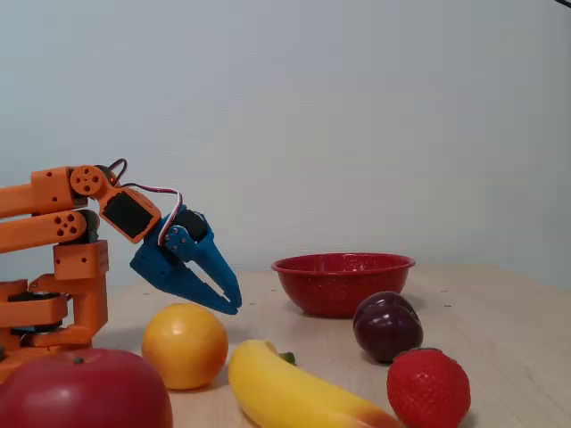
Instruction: Put the banana in the red bowl.
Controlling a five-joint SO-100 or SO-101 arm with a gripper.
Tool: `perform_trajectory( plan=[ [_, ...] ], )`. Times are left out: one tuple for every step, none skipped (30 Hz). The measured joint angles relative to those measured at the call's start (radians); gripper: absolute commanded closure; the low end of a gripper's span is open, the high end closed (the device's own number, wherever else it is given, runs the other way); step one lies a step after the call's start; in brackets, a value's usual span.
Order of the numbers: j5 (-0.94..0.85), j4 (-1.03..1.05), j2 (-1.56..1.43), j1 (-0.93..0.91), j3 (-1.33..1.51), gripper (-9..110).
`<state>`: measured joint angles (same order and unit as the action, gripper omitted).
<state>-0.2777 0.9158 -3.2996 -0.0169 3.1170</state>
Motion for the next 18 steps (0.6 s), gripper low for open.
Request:
perform_trajectory(
  plan=[
    [0.0,0.0,0.0,0.0,0.0,101],
    [0.0,0.0,0.0,0.0,0.0,101],
    [0.0,0.0,0.0,0.0,0.0,101],
    [0.0,0.0,0.0,0.0,0.0,101],
    [0.0,0.0,0.0,0.0,0.0,101],
    [0.0,0.0,0.0,0.0,0.0,101],
    [0.0,0.0,0.0,0.0,0.0,101],
    [0.0,0.0,0.0,0.0,0.0,101],
    [0.0,0.0,0.0,0.0,0.0,101],
    [0.0,0.0,0.0,0.0,0.0,101],
    [0.0,0.0,0.0,0.0,0.0,101],
    [0.0,0.0,0.0,0.0,0.0,101],
    [0.003,0.0,0.0,0.0,0.0,101],
    [0.012,0.0,0.0,0.0,0.0,101],
    [0.018,0.0,0.002,0.0,0.0,101],
    [0.028,0.003,0.025,0.0,-0.002,101],
    [0.035,0.006,0.06,0.0,-0.011,101],
    [0.043,0.017,0.103,0.0,-0.032,101]
  ],
)
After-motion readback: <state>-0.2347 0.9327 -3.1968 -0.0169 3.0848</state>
